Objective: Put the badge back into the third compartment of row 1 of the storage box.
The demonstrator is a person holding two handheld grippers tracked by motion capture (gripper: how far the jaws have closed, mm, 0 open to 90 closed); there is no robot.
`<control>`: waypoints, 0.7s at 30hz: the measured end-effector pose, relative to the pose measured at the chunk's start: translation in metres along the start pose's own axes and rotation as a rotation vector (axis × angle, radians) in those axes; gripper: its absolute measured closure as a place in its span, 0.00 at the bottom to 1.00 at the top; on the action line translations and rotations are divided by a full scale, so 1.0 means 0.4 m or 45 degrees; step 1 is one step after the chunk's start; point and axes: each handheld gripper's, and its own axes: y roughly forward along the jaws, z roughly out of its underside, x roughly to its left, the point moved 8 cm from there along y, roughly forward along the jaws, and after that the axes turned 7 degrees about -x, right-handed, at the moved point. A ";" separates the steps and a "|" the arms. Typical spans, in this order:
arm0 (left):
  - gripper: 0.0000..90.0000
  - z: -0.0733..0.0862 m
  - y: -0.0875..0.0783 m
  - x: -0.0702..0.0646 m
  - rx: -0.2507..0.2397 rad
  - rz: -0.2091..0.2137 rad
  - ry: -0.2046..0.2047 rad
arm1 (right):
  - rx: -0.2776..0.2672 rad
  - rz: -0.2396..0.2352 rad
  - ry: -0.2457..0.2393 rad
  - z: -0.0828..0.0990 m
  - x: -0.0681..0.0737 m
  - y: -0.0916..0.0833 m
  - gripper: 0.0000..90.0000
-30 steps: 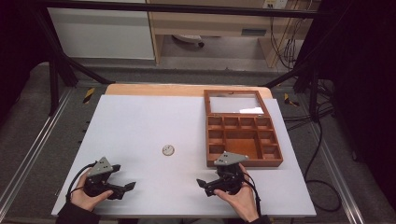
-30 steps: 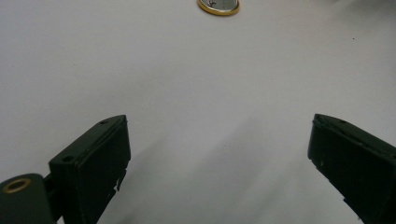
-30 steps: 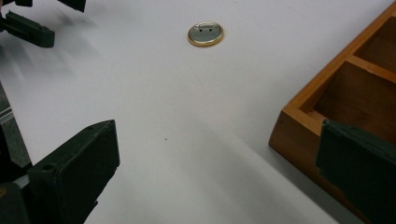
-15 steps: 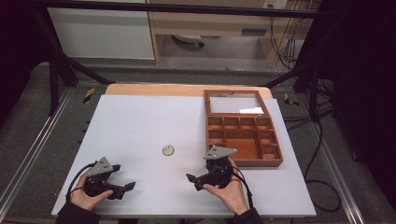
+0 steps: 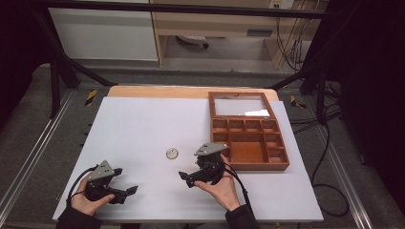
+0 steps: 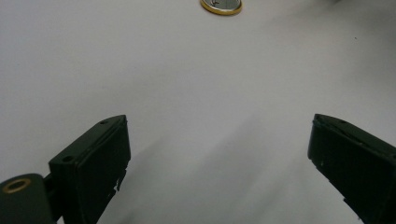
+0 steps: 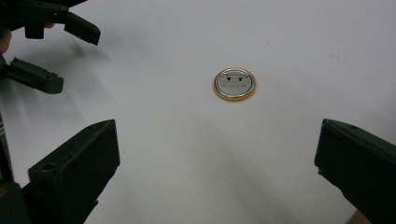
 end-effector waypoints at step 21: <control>0.06 -0.001 -0.002 -0.002 -0.004 0.007 0.006 | 0.063 0.014 0.053 -0.028 -0.022 0.136 0.02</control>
